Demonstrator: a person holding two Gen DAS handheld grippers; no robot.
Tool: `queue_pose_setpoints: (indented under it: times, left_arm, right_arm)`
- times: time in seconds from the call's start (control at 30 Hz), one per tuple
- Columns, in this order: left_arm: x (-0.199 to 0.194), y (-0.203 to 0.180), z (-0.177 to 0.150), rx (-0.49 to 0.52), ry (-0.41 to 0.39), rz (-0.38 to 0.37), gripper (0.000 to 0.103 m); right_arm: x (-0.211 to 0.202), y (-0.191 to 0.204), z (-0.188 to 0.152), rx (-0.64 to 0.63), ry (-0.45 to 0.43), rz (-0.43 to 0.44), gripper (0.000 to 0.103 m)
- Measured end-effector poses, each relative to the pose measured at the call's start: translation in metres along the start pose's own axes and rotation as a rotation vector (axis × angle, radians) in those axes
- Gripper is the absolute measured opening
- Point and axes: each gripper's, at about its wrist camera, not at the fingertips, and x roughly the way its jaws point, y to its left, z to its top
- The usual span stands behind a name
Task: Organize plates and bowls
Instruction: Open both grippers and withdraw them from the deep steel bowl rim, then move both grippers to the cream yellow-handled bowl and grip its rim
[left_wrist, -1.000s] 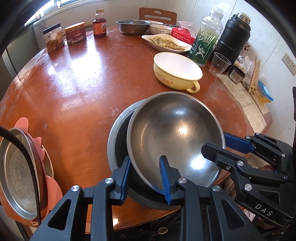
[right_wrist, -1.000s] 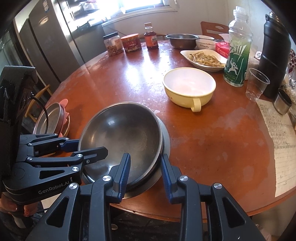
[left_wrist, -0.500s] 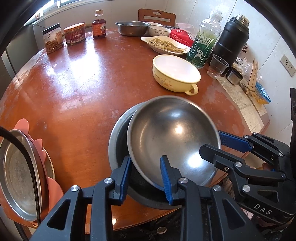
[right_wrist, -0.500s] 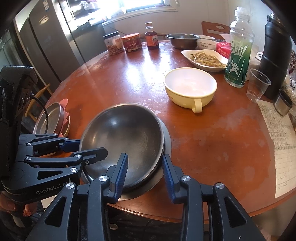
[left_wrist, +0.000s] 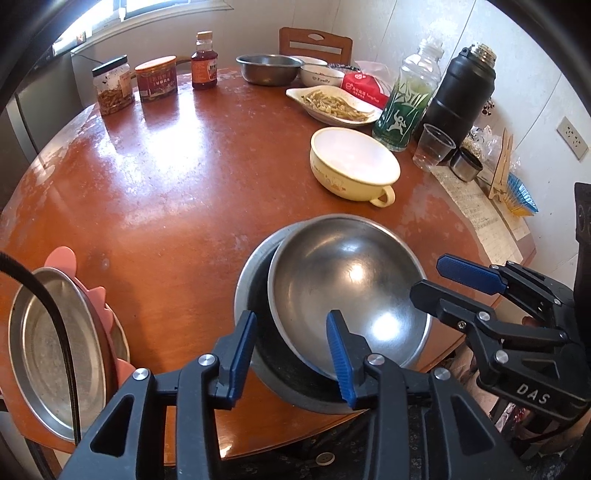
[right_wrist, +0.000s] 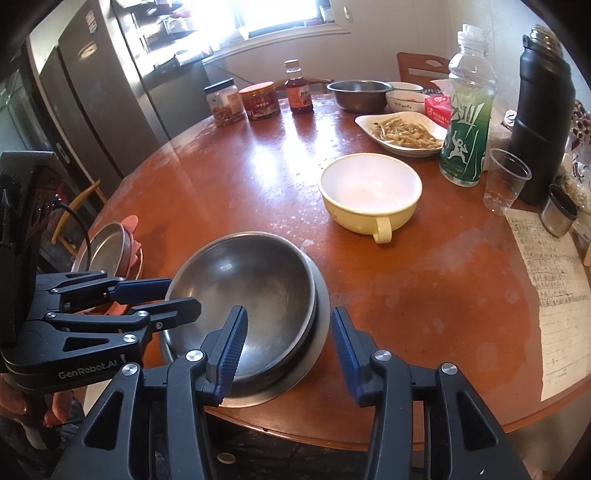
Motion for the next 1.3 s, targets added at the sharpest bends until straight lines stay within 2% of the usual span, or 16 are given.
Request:
queue_pose_setpoints:
  times: [0.37, 0.57, 1.3]
  left_arm:
    - [-0.012, 0.003, 0.012, -0.013, -0.040, 0.011, 0.045]
    - [-0.010, 0.002, 0.021, -0.017, -0.044, 0.014, 0.047]
    - [0.003, 0.000, 0.057, -0.039, -0.066, 0.000, 0.047]
  right_arm:
    - [-0.001, -0.016, 0.007, 0.041, -0.029, 0.005, 0.051]
    - [-0.002, -0.027, 0.016, 0.070, -0.048, 0.013, 0.055]
    - [0.011, -0.054, 0.033, 0.112, -0.044, 0.007, 0.057]
